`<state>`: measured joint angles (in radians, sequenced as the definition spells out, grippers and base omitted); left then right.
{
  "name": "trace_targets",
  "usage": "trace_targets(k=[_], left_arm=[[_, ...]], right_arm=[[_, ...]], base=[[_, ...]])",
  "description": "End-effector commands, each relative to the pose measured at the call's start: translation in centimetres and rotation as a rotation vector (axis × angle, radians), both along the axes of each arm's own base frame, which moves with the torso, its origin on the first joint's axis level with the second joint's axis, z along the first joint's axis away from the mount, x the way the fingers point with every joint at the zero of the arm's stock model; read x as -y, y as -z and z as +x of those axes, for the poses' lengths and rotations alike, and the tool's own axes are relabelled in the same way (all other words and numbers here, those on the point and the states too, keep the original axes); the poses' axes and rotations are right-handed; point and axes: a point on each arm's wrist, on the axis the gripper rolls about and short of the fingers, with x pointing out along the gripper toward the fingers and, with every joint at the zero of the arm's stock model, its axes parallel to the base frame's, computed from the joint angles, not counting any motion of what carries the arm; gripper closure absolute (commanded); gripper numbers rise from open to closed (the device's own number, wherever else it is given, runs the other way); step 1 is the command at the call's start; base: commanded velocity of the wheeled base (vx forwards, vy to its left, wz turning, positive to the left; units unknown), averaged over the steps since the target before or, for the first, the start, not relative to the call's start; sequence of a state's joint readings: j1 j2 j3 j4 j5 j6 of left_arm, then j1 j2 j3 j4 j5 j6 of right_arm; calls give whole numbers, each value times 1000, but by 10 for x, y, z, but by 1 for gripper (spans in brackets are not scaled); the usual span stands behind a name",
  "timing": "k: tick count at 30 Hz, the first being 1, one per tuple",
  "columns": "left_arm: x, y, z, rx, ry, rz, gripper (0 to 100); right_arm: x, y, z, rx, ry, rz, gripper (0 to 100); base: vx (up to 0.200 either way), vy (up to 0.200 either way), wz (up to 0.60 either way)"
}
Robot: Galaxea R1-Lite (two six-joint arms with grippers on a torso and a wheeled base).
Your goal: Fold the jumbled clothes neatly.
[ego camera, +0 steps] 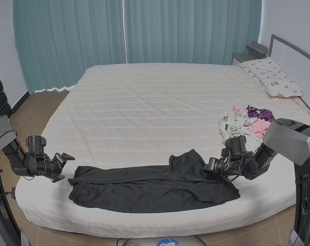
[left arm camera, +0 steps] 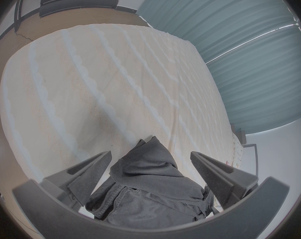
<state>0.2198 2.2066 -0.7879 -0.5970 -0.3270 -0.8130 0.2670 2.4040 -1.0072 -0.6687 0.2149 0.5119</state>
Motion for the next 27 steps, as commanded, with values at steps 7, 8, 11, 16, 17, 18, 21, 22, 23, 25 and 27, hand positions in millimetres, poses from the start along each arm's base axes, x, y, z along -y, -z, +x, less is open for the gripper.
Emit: trace_targets(k=[7,8,11,16,17,18,21,22,23,25,27], left_arm=[[0,2,0,-5,-1,0,0],[0,2,0,-5,-1,0,0],[0,2,0,-7,-1,2,0],[1,2,0,-6,-1,7,0],[1,2,0,-6,-1,7,0],[1,2,0,-6,-1,7,0],[1,2,0,-6,-1,7,0],[1,2,0,-6,-1,7,0],[0,2,0,-6,-2,8,0],[0,3,0,-7,-2,10,0],[0,2,0,-6,-2,10,0]], right_arm=[[17,-17,-25,-24,-6,11,100],[20,-16,-27,-31,-6,6,100],[25,-17,-34,-38,-13,-9,100],[28,-12,-45,-59,-39,-26,100],[28,-11,-47,-66,-41,-29,100],[29,-10,-51,-73,-47,-33,100],[29,-9,-59,-80,-61,-42,100],[29,-8,-60,-79,-66,-45,100],[29,-7,-61,-77,-69,-45,100],[29,-7,-60,-61,-72,-46,0],[29,-7,-61,-60,-71,-46,0]], base=[[0,0,0],[0,0,0],[0,0,0],[0,0,0],[0,0,0],[0,0,0],[0,0,0],[0,0,0],[0,0,0],[0,0,0],[0,0,0]])
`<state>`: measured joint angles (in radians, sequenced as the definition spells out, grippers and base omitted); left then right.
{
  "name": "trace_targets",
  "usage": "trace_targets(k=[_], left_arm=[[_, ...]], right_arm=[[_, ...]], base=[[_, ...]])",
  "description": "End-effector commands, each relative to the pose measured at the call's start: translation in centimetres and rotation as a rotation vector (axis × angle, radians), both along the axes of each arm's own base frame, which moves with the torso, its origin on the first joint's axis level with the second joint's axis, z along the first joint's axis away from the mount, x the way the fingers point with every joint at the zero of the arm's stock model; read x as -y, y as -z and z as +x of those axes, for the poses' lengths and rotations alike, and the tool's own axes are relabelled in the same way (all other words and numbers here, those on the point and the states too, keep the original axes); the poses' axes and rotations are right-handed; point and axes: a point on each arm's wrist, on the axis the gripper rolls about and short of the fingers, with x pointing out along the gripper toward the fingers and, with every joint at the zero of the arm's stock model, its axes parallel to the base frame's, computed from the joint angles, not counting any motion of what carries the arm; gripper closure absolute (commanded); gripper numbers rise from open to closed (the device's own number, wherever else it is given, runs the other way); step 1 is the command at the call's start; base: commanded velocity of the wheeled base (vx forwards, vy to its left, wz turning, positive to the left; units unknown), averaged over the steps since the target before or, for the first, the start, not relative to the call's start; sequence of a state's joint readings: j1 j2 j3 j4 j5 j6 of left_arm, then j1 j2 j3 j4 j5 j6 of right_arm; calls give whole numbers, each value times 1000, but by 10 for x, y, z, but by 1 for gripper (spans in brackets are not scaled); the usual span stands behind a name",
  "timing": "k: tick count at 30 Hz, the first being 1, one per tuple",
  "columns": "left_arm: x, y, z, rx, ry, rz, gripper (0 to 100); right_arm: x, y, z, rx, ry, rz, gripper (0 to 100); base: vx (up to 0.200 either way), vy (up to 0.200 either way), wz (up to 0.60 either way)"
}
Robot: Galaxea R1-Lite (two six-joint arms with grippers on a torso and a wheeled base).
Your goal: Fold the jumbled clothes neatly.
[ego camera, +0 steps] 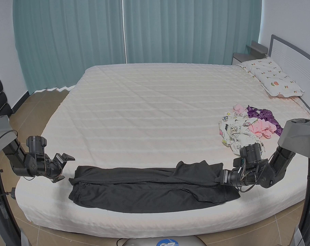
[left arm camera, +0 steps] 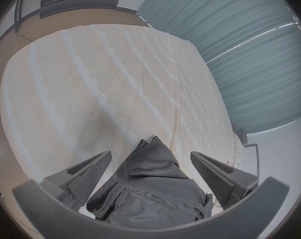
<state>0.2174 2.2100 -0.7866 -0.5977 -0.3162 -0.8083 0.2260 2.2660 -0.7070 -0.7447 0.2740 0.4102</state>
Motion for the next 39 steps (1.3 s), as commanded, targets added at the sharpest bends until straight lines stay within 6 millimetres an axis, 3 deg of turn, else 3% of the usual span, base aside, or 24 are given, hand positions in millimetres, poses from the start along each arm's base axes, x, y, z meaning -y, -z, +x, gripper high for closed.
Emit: trace_targets(k=[1,10,19,30,36,37,39], left_arm=[[0,1,0,-1,1,1,0],[-2,-13,19,62,-32,57,0],[25,-6,53,50,116,161,0],[54,28,56,-52,203,376,0],[57,30,54,-64,212,377,0],[57,31,53,-70,213,376,100],[56,32,54,-68,207,376,100]], right_arm=[[0,0,-3,-7,-1,-1,0],[6,-20,-1,38,52,35,0],[16,-16,0,38,95,47,0],[23,-14,-2,22,133,59,0],[23,-14,-2,21,136,60,0],[23,-14,-2,19,133,61,0],[23,-14,-2,21,133,61,0]], base=[[0,0,0],[0,0,0],[0,0,0],[0,0,0],[0,0,0],[0,0,0],[0,0,0]])
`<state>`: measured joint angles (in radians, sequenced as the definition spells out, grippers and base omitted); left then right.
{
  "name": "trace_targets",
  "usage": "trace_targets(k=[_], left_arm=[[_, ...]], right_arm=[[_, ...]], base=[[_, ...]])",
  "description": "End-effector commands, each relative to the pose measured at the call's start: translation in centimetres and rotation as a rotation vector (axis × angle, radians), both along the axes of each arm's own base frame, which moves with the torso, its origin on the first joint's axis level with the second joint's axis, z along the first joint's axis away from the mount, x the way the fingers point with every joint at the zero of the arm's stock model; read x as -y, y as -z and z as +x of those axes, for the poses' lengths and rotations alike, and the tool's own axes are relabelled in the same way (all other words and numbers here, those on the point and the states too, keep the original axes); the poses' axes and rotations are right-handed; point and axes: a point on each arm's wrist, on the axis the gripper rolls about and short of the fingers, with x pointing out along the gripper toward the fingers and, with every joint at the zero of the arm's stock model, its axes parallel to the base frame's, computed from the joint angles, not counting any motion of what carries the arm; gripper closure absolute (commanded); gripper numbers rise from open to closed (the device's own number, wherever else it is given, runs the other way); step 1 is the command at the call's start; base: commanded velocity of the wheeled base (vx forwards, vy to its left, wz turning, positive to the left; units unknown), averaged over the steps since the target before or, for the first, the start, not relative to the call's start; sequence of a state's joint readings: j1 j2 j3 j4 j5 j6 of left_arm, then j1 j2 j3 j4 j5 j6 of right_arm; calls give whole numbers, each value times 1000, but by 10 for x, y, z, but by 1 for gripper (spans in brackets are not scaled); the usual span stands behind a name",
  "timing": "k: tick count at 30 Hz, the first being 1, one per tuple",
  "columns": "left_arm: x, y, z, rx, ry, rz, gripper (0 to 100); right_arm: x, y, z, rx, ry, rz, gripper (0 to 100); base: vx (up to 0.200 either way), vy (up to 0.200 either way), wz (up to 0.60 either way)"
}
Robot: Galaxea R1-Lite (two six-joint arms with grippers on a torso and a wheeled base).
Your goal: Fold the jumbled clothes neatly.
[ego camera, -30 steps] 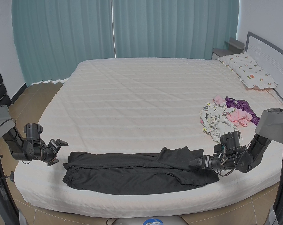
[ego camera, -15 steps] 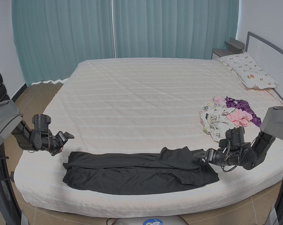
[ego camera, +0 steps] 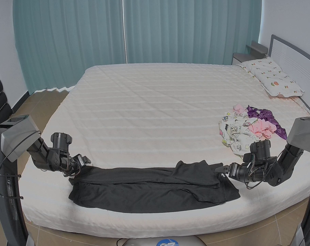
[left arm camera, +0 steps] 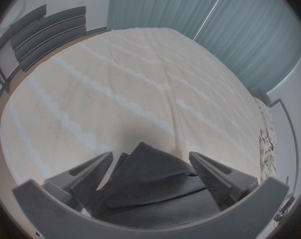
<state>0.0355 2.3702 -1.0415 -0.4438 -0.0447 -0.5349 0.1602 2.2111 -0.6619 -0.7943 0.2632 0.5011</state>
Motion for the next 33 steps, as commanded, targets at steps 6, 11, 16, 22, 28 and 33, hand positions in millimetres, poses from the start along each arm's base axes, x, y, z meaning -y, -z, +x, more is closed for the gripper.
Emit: trace_targets(k=[6,11,16,22,28,33], left_arm=[[-2,1,4,15,-53,17,100],[-4,-4,7,37,-113,-15,100],[-10,-6,11,53,-159,-41,100],[-16,-8,13,65,-187,-54,0],[-19,-9,12,65,-191,-61,0],[-28,-39,2,102,-226,-154,0]], right_arm=[[0,4,0,-14,3,3,0],[-1,5,0,-18,2,2,0],[-1,5,0,-16,2,3,0],[0,5,0,-18,4,3,0],[-1,1,0,-24,35,37,0],[-3,-10,-1,-19,153,61,0]], base=[[0,0,0],[0,0,0],[0,0,0],[0,0,0],[0,0,0],[0,0,0]])
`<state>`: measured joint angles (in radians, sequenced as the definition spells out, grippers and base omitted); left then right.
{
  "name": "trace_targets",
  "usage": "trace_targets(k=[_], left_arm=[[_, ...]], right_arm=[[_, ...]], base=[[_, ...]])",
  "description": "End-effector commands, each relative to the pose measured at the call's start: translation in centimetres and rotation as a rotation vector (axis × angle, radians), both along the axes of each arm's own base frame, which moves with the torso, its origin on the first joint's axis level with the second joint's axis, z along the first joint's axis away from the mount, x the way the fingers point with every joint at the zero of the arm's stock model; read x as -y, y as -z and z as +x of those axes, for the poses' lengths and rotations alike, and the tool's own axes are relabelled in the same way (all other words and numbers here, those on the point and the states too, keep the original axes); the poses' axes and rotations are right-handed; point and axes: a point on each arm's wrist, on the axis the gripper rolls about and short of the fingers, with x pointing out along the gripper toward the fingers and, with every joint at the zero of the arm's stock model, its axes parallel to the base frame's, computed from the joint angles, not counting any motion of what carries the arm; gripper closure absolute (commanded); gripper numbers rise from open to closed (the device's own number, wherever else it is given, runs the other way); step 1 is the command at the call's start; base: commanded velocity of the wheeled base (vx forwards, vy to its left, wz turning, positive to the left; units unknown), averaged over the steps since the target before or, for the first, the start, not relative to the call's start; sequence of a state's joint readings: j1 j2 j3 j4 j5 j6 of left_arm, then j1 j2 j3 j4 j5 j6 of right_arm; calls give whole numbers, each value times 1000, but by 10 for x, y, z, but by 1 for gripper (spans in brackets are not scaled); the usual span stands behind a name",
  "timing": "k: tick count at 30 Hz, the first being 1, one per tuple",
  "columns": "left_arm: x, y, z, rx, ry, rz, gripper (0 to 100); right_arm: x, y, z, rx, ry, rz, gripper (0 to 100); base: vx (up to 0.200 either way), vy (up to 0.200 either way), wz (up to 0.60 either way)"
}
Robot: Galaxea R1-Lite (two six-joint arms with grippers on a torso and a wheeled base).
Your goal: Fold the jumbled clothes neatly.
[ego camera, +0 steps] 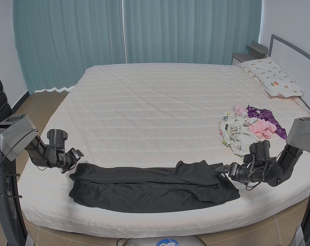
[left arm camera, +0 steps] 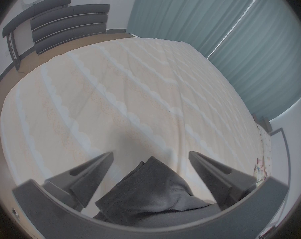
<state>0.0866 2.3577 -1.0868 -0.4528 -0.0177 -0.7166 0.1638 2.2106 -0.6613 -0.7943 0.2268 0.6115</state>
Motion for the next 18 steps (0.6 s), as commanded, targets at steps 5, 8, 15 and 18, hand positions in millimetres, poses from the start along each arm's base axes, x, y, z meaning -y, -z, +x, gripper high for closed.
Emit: trace_targets(k=[5,8,15,18], left_arm=[[-5,-28,-43,-32,9,-137,0],[-4,-19,-60,-85,16,-161,0],[1,-22,-73,-109,-18,-194,0],[3,-23,-72,-105,-28,-207,0]], right_arm=[[-11,-17,-8,-1,190,54,0],[-15,-14,-13,-29,240,71,0],[-13,-13,-23,-67,307,103,0],[-13,-15,-24,-61,310,109,0]], base=[[0,0,0],[0,0,0],[0,0,0],[0,0,0]])
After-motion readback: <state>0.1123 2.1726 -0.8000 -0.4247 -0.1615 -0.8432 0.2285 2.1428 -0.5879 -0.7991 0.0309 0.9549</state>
